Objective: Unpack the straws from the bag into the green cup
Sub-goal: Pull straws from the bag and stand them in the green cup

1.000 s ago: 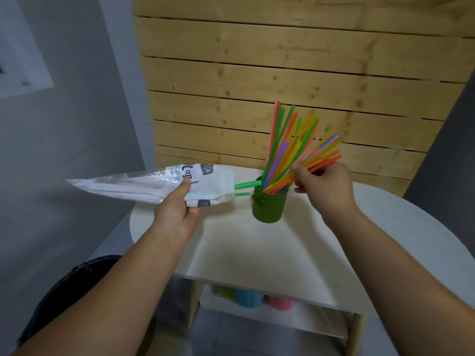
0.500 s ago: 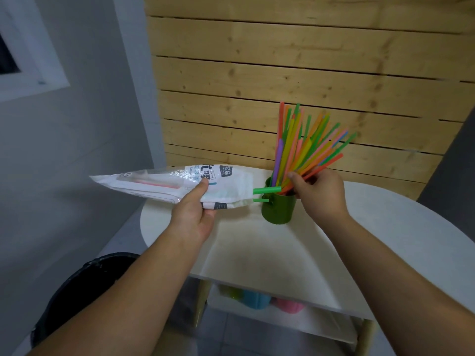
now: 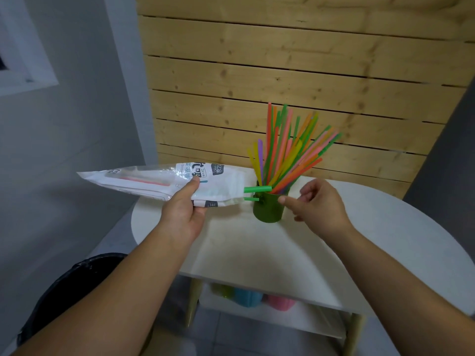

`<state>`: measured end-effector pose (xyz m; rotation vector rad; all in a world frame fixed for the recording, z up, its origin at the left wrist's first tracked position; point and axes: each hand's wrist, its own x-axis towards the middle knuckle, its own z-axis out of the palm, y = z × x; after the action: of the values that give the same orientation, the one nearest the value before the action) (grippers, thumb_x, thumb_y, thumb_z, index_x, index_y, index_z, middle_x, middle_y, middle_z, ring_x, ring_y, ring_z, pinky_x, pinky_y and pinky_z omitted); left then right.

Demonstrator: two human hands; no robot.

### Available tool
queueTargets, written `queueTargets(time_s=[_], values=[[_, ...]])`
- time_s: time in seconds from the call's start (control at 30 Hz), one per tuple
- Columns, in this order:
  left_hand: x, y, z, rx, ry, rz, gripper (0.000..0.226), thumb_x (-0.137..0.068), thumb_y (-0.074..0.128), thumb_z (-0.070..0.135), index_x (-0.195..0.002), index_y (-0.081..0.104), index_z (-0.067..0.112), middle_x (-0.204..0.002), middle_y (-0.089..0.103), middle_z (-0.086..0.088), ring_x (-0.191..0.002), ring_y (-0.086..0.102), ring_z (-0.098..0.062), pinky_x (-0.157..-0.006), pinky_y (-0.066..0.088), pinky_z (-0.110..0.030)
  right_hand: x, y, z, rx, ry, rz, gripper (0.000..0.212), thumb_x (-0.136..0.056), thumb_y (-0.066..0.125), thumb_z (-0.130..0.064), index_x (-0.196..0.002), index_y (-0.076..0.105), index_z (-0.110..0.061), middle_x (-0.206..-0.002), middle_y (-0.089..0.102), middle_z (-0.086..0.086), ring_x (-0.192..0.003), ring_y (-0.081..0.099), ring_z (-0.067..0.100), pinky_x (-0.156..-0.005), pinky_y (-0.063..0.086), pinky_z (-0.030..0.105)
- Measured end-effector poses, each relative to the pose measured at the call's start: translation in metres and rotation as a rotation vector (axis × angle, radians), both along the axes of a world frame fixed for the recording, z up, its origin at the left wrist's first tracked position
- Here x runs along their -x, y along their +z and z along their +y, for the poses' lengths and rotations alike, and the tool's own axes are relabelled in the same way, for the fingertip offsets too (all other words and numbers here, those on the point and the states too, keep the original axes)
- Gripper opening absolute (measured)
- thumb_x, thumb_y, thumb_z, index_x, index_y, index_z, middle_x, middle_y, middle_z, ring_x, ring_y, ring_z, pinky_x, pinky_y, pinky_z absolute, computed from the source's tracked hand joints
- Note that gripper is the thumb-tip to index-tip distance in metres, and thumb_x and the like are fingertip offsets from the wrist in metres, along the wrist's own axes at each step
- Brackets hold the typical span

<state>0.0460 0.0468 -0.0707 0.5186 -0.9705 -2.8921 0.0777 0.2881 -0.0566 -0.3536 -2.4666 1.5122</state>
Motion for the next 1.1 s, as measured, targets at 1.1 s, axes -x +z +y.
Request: queueTargets(time_s=[1.1], values=[[-0.037, 0.028, -0.026, 0.369, -0.168, 0.309, 0.033, -0.090, 0.057, -0.012, -0.112, 0.069, 0.011, -0.102, 0.077, -0.008, -0.095, 0.074, -0.024, -0.085, 0.060, -0.040, -0.028, -0.008, -0.130, 1.199, 0.066, -0.235, 0.037, -0.102, 0.047, -0.042, -0.115, 0.067, -0.015, -0.101, 0.079, 0.005, -0.093, 0.073, 0.027, -0.080, 0.060, 0.044]])
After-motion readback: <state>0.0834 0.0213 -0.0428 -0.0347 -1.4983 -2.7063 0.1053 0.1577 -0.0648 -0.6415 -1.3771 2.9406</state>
